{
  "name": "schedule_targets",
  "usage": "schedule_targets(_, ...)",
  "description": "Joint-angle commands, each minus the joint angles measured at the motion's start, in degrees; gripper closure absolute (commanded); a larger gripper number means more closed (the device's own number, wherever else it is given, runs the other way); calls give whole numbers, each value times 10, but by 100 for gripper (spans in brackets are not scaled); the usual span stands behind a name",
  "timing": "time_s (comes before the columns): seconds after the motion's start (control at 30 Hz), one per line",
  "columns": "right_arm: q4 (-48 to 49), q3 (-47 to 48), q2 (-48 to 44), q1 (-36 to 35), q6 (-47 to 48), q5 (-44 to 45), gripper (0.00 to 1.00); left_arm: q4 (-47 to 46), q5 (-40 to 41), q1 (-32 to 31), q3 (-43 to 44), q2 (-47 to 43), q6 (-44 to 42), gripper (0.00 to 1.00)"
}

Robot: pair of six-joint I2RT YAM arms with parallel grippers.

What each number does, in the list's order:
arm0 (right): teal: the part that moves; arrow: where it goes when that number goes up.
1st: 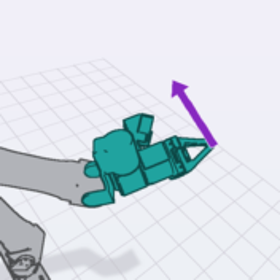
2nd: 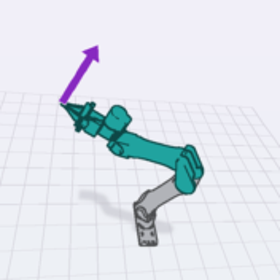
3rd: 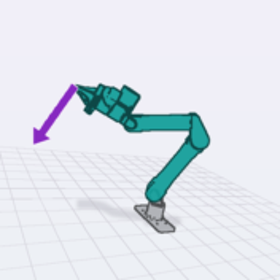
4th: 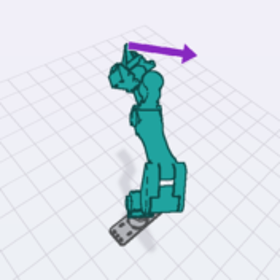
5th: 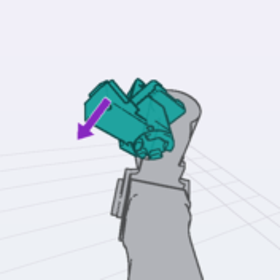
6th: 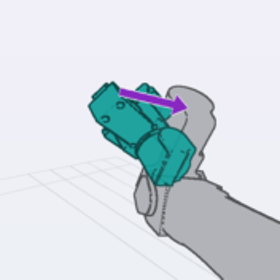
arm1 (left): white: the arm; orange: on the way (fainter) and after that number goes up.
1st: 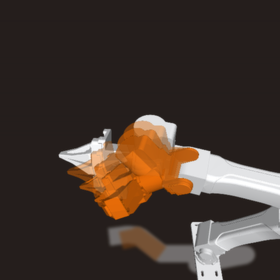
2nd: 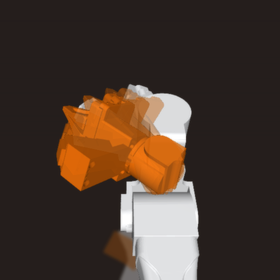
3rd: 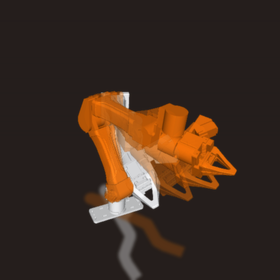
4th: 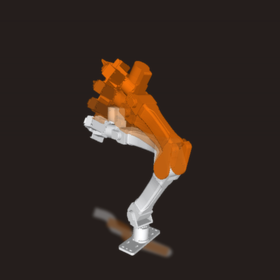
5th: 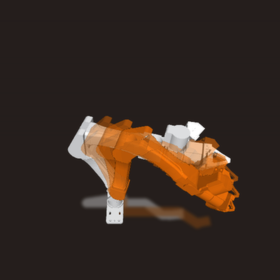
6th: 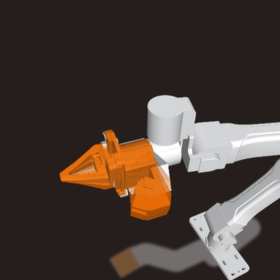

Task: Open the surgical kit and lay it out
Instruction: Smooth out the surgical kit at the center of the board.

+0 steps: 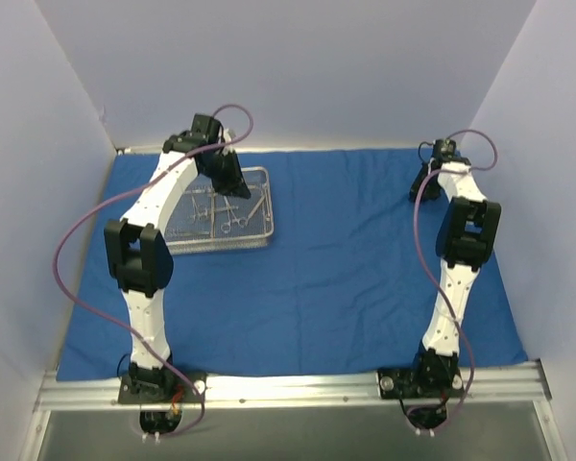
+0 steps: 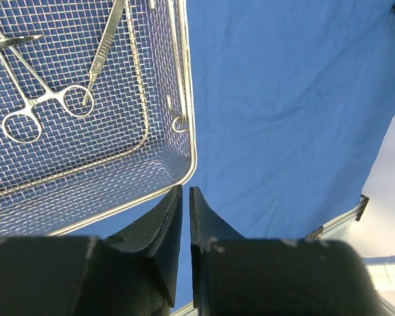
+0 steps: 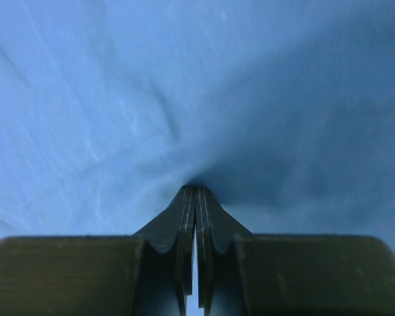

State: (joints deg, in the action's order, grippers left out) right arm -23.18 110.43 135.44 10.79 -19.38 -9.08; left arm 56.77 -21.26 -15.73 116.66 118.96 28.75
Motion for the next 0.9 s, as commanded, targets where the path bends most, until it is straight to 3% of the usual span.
schedule_targets(0.0,-44,39,64,-4,10,10,100,-4,-2,-1,-1,-36,-6,83)
schedule_targets(0.27,-27,24,-24,-8,8,10,100,13,25,15,15,-30,-20,82)
schedule_targets(0.37,-60,16,-81,-13,9,36,98,26,55,29,29,-32,-38,71)
schedule_targets(0.5,-67,-51,-159,-15,0,50,80,50,118,54,40,-40,-67,62)
schedule_targets(0.53,-63,-68,-187,-18,6,43,66,59,137,63,38,-45,-73,61)
schedule_targets(0.63,-56,-97,-222,-49,19,-16,41,52,191,86,7,-78,-80,50)
schedule_targets(0.77,-48,-64,-238,-145,21,-74,36,39,201,117,-33,-116,-97,37)
schedule_targets(0.87,-55,-41,-227,-203,-8,-92,37,34,165,124,-45,-112,-119,34)
